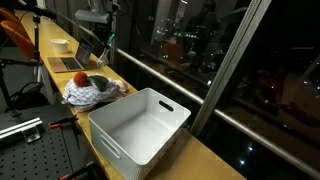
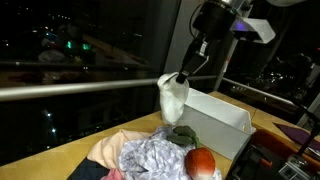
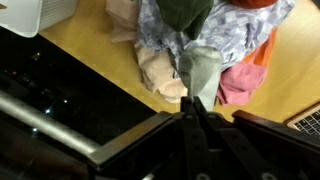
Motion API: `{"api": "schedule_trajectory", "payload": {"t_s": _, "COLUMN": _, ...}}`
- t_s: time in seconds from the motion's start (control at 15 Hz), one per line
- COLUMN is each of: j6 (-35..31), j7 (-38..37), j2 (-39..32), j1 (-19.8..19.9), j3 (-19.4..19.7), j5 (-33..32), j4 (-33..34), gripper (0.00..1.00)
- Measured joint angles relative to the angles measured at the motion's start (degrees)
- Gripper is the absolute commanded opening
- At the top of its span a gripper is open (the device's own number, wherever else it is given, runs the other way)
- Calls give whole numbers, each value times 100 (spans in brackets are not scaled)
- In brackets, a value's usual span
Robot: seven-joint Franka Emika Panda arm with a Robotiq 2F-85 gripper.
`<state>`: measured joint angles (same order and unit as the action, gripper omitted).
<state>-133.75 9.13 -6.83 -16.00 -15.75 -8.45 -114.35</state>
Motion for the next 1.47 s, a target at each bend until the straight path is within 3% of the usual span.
{"api": "schedule_trajectory", "payload": {"t_s": 0.67, "j6": 987, "j7": -93, "j2": -811, "j1": -83, "j3": 6, "j5": 249, "j4": 1389, "gripper": 99}}
{"api": "schedule_trajectory", "payload": {"t_s": 0.93, "j6": 996, "j7": 53, "j2": -737, "j1": 230, "j3": 108, "j5": 636, "j4": 1332, "gripper": 100}}
{"api": "schedule_trajectory", "payload": {"t_s": 1.33, "j6": 1027, "j7": 1357, "j2": 29, "j1": 1163, "j3": 577, "j5": 1064, "j4": 400, "gripper": 100}}
{"api": "schedule_trajectory", "payload": {"t_s": 1.47, "j6": 1031, "j7": 1526, "j2": 201, "j1": 1277, "j3": 640, "j5": 1094, "j4": 222, "gripper": 100}}
